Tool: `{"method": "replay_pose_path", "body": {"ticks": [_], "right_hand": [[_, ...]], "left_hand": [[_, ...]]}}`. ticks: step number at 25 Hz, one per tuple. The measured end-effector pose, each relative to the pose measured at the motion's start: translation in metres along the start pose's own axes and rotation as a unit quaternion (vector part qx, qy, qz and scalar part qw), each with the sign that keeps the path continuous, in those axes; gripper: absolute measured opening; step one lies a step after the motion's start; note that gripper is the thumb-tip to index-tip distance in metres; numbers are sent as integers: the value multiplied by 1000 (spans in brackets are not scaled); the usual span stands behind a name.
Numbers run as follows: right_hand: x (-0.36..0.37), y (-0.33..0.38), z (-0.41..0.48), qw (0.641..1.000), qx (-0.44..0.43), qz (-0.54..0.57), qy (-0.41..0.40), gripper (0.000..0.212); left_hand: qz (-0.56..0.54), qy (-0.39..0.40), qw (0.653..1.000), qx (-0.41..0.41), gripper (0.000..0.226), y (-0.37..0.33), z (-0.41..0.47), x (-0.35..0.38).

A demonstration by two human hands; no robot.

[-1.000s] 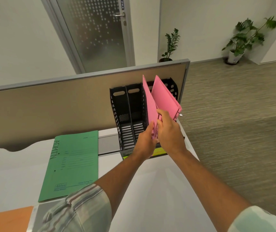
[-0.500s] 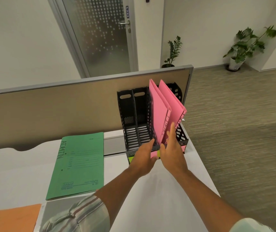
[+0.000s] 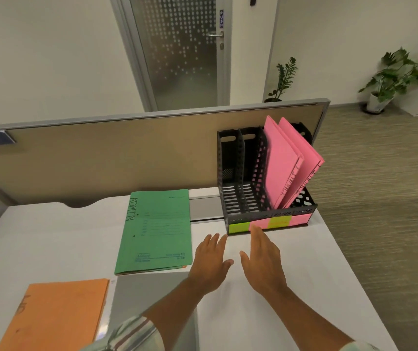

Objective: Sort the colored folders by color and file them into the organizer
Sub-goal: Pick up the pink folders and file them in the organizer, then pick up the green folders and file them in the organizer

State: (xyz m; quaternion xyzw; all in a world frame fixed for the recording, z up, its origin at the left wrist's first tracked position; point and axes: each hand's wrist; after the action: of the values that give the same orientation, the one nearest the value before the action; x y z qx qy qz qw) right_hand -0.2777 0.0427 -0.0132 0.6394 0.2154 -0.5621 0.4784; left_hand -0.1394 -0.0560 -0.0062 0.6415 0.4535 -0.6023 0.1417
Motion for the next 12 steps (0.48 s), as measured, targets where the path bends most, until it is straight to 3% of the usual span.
{"method": "replay_pose_path", "body": {"ticks": [12], "right_hand": [[79,153,-26,992,-69,-9,101,84]], "left_hand": [[17,-8,998,-56,77,167,-48,-27]]}}
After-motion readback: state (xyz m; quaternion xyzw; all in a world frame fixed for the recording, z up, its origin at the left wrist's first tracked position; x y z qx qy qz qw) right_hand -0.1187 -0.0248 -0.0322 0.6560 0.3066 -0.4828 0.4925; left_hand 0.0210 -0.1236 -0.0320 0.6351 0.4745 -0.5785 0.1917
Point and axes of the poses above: each hand's wrist, its own z-axis towards the middle knuckle, its own x-axis out of the palm, y = z × x, and after that the axes turned 5 degrees about -x, right-handed
